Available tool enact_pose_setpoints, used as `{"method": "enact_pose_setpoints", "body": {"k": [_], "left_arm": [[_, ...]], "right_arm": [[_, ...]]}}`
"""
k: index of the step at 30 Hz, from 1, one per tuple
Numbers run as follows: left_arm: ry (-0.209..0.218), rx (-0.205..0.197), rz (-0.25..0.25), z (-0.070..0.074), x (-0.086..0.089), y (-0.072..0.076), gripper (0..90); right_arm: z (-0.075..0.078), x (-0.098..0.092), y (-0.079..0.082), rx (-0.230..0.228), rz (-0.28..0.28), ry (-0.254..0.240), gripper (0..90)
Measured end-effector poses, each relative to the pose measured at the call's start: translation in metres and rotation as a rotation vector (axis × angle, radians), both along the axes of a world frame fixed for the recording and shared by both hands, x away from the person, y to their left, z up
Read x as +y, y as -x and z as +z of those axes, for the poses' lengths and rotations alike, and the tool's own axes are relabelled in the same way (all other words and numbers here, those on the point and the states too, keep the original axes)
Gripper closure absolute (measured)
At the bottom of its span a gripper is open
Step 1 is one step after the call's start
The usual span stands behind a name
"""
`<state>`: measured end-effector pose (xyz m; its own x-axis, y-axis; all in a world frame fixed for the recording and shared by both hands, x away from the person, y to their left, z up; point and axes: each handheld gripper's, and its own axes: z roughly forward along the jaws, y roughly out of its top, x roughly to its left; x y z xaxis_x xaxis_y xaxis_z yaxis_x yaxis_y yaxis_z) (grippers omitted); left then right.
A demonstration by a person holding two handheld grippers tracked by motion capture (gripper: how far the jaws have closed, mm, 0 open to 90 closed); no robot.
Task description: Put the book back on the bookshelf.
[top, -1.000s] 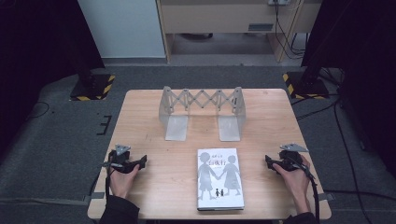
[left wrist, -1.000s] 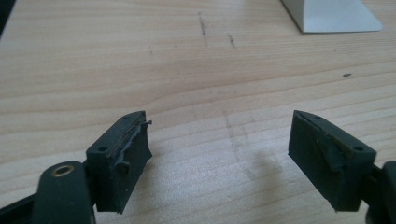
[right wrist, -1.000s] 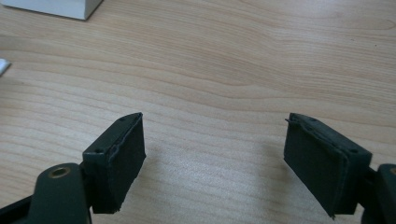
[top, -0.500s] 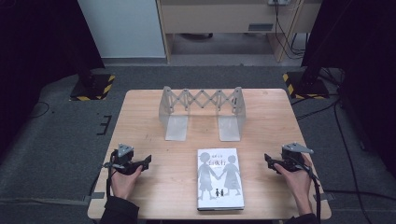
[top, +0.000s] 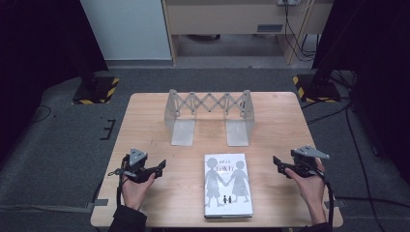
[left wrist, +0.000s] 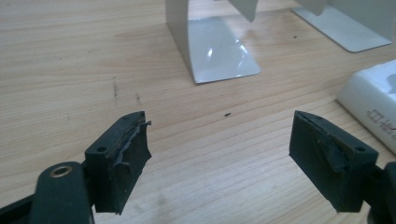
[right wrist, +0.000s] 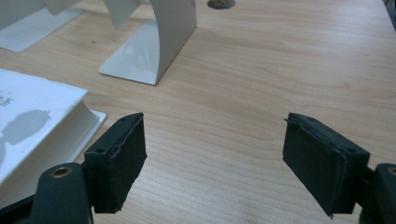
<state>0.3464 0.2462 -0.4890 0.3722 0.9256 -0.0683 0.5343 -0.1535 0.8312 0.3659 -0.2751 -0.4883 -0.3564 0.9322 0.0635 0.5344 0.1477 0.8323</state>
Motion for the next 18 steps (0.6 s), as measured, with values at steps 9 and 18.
{"method": "enact_pose_setpoints", "body": {"k": [9,18], "left_arm": [[0.041,-0.027,-0.056,0.010,-0.019,0.005,20.9],[0.037,-0.034,-0.102,0.014,-0.037,0.006,20.9]], "right_arm": [[0.012,0.009,0.005,-0.033,0.036,-0.038,21.5],[0.015,0.021,0.008,-0.030,0.076,-0.055,21.5]]}}
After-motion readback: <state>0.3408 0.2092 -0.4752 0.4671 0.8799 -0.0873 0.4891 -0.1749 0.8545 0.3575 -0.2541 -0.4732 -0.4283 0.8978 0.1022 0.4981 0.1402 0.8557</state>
